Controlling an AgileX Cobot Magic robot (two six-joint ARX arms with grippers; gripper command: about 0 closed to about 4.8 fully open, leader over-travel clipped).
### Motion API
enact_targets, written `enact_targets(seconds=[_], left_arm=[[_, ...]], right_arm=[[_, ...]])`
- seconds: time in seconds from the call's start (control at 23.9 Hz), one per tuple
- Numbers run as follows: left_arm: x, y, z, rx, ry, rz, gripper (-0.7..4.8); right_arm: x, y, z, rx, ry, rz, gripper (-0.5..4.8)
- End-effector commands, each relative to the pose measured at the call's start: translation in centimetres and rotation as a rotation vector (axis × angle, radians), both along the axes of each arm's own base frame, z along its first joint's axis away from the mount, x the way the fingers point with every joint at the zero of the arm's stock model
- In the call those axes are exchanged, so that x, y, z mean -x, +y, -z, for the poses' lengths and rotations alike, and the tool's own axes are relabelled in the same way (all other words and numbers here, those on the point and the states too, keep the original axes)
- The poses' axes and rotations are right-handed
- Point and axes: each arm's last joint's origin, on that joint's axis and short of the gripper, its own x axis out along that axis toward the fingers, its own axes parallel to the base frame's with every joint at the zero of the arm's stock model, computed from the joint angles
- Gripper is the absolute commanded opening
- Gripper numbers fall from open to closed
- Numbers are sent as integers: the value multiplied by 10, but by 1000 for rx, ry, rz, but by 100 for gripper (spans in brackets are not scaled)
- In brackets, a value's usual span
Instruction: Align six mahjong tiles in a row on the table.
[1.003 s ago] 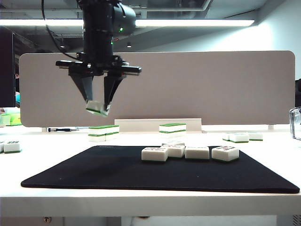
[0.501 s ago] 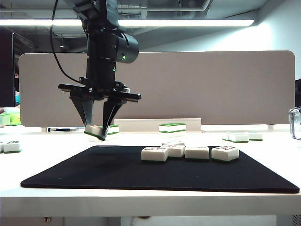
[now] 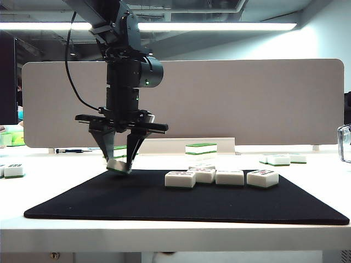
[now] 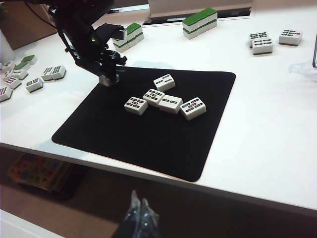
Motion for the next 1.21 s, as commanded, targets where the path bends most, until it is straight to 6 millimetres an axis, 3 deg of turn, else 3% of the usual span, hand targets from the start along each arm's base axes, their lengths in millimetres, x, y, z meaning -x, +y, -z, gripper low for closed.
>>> enact_targets(seconds=[0.04, 0.25, 0.5, 0.54, 0.58, 0.67, 0.79, 0.96, 1.21], left_arm=[[-7, -1, 2, 21, -47, -2, 169], [-10, 4, 17, 16, 16, -22, 170], [-9, 2, 18, 67, 55, -9, 188], [-9, 2, 18, 66, 54, -10, 198], [-8, 2, 18, 66, 55, -9, 251], [-8, 2, 17, 66, 54, -10, 306], [-8, 3, 14, 65, 57, -9, 314], [-5, 4, -2, 57, 82, -8, 314], [-1, -11, -57, 194, 57, 92, 309]], right_arm=[[2, -1, -1, 12, -26, 25, -1], [2, -1, -1, 11, -26, 25, -1], [2, -1, -1, 12, -27, 26, -1], [2, -1, -1, 12, -27, 25, -1], [2, -1, -1, 12, -27, 25, -1], [2, -1, -1, 11, -27, 25, -1], [2, -1, -1, 11, -27, 25, -1], [2, -1, -1, 11, -27, 25, -1], [2, -1, -1, 12, -27, 25, -1]])
